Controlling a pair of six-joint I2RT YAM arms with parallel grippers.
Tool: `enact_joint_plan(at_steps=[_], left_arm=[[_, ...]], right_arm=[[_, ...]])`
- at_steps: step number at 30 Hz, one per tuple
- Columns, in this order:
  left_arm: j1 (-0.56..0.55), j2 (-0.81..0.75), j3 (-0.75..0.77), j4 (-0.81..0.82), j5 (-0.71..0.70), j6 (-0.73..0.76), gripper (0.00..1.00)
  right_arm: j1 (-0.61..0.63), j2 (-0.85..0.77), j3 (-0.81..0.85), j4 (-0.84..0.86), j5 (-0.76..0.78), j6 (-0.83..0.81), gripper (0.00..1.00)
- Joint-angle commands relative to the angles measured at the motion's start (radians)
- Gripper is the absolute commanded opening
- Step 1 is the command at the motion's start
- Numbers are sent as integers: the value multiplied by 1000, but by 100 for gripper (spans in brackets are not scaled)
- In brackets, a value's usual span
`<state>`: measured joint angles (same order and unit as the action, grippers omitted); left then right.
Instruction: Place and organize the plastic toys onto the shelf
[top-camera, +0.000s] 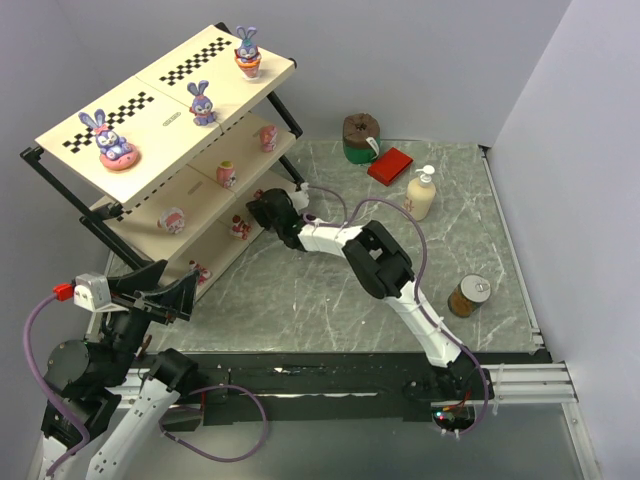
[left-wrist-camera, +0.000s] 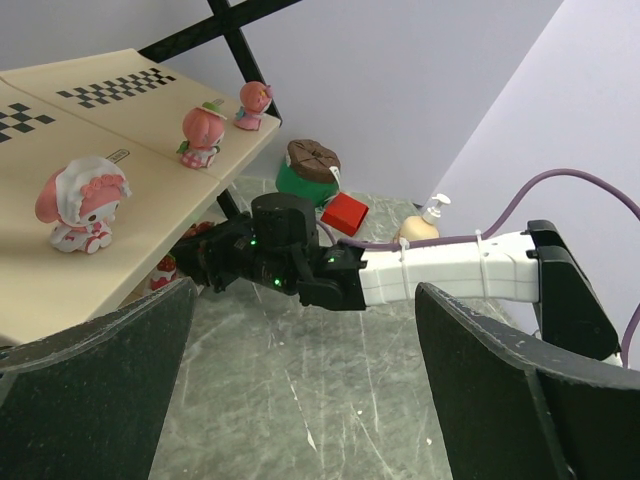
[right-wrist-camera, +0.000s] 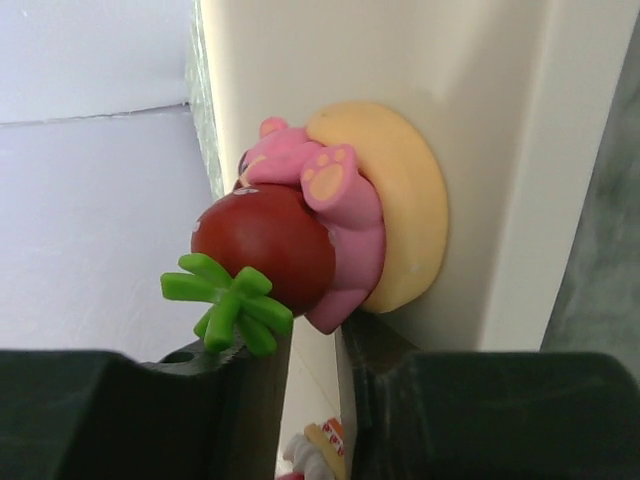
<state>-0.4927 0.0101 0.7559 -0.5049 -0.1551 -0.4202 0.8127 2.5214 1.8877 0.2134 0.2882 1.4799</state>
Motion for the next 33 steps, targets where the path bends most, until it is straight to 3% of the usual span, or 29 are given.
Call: enact_joint_plan(at_steps=[1,15,33], left_arm=[[0,-79,8,29,-11,14,96],[0,-70,-3,37,-8,17,96],[0,-64,-4,42,-8,18,96]], right_arm=[[-41,-27,-36,-23,-26,5,28],[-73,-32,-64,-23,-41,-1,25],[-84,-44,-24,-129,77,53,29]])
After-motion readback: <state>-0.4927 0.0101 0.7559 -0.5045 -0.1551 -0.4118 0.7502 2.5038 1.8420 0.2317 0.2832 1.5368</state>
